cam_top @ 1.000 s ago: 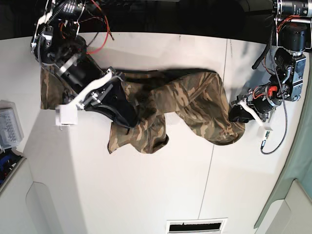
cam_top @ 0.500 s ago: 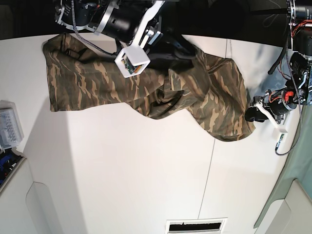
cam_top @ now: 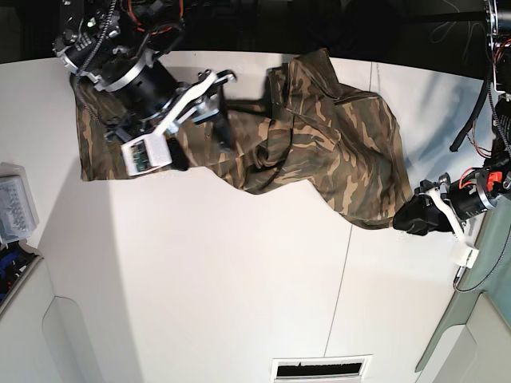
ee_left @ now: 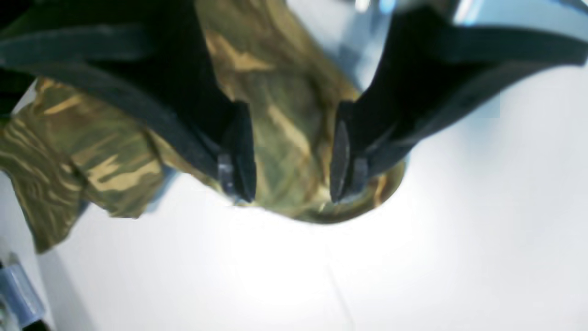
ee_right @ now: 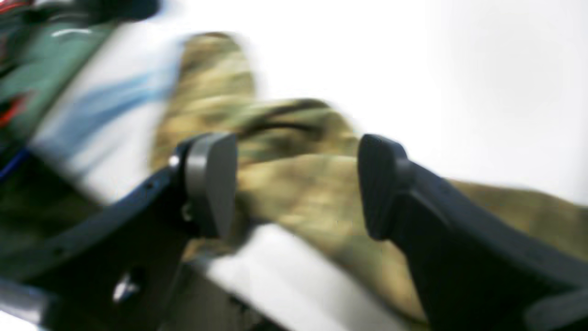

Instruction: Layout the t-shirt on the table in an organized manner, then fold the t-shirt properly

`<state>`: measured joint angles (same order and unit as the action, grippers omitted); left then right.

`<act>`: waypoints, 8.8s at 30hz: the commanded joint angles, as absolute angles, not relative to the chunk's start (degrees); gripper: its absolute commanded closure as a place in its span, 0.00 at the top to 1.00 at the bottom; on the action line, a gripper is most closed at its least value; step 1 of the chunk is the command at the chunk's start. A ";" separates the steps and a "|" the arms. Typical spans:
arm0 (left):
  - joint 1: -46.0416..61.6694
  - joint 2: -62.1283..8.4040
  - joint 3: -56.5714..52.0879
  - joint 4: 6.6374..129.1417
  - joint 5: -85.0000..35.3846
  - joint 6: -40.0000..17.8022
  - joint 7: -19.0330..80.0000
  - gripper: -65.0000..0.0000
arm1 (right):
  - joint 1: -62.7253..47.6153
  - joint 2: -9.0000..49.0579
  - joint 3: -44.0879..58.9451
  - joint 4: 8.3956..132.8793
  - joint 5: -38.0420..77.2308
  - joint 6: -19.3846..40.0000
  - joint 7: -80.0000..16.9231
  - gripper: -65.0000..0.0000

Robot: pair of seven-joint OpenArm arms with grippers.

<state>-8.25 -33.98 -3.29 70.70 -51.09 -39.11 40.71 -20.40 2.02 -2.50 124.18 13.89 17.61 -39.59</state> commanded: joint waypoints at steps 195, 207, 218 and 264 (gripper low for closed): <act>-11.22 -28.23 5.78 50.92 -27.14 -29.30 37.87 0.46 | 9.23 10.57 41.30 73.65 33.82 30.20 -32.32 0.00; -11.53 -27.94 5.78 50.92 -27.79 -29.17 37.63 0.46 | -6.70 8.84 47.92 110.83 45.21 31.64 -38.20 0.00; -11.57 -27.94 5.78 50.92 -27.79 -29.17 37.91 0.46 | -2.22 8.86 38.68 109.34 36.82 31.73 -35.14 0.00; -11.09 -33.39 5.76 69.17 -51.05 -36.77 48.25 0.46 | 1.41 15.09 37.45 79.50 38.63 31.46 -39.68 0.39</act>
<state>-9.89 -32.32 6.26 68.47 -50.13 -36.56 48.86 0.60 14.28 37.32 78.39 37.60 30.89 -40.77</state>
